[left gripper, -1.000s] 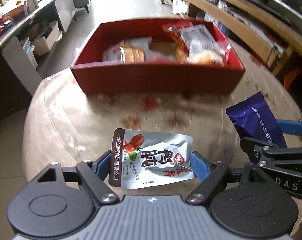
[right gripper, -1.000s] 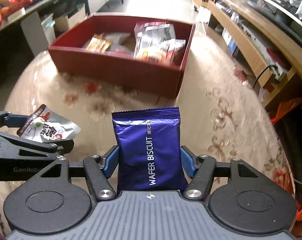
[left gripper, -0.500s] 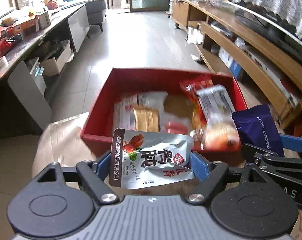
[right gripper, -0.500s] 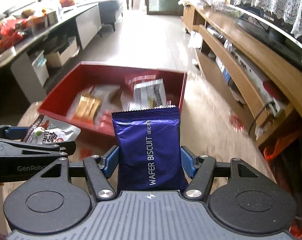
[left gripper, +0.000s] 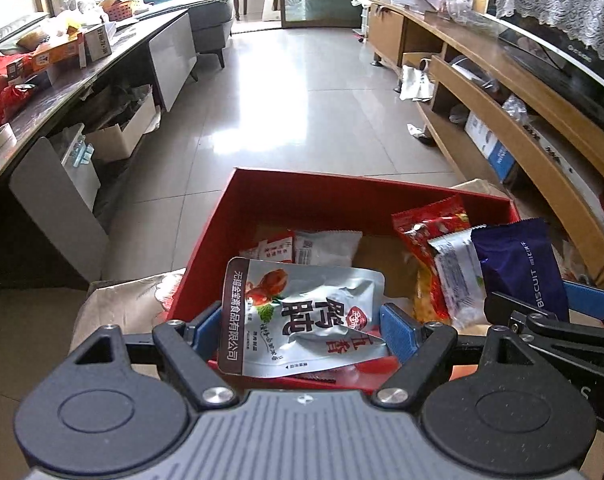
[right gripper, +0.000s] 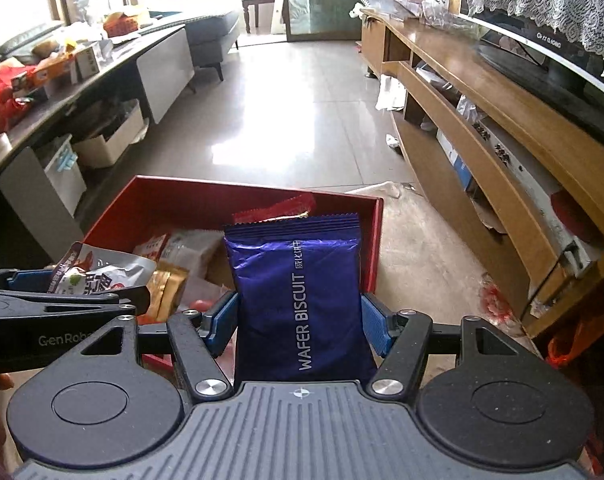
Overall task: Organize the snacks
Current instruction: 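Open the left gripper inside the box while the right gripper releases the wafer biscuit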
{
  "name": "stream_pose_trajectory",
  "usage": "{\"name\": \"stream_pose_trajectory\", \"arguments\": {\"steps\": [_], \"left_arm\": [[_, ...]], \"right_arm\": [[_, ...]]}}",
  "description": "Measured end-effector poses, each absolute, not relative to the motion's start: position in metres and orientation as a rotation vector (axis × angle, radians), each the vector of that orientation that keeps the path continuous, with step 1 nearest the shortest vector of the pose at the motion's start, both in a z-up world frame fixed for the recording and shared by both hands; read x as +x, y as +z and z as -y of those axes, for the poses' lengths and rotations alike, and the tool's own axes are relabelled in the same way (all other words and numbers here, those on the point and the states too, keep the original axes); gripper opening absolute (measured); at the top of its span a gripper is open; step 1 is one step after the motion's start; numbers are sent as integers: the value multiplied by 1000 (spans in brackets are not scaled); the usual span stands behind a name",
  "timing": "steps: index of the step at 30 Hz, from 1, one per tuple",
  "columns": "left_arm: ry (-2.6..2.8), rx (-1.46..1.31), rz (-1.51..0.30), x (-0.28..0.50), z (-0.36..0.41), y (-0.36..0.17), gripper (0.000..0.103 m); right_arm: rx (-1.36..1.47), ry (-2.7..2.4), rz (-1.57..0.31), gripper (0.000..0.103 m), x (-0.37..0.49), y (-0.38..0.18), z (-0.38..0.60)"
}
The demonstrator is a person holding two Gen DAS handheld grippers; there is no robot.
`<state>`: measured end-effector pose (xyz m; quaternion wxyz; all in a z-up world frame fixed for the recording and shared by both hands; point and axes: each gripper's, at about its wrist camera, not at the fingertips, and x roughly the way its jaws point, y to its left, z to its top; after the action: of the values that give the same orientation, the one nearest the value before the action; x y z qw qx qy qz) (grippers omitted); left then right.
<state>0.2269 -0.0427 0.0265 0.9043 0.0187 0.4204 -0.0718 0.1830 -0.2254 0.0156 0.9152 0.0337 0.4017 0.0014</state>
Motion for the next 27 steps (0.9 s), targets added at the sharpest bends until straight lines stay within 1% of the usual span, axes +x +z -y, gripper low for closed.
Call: {"name": "stream_pose_trajectory", "arguments": {"steps": [9, 17, 27], "left_arm": [[-127, 39, -885, 243, 43, 14, 81], [-112, 42, -934, 250, 39, -1, 81], [-99, 60, -941, 249, 36, 0, 83]], "right_arm": [[70, -6, -831, 71, 197, 5, 221], [39, -8, -821, 74, 202, -2, 212], [35, -8, -805, 80, 203, 3, 212]]}}
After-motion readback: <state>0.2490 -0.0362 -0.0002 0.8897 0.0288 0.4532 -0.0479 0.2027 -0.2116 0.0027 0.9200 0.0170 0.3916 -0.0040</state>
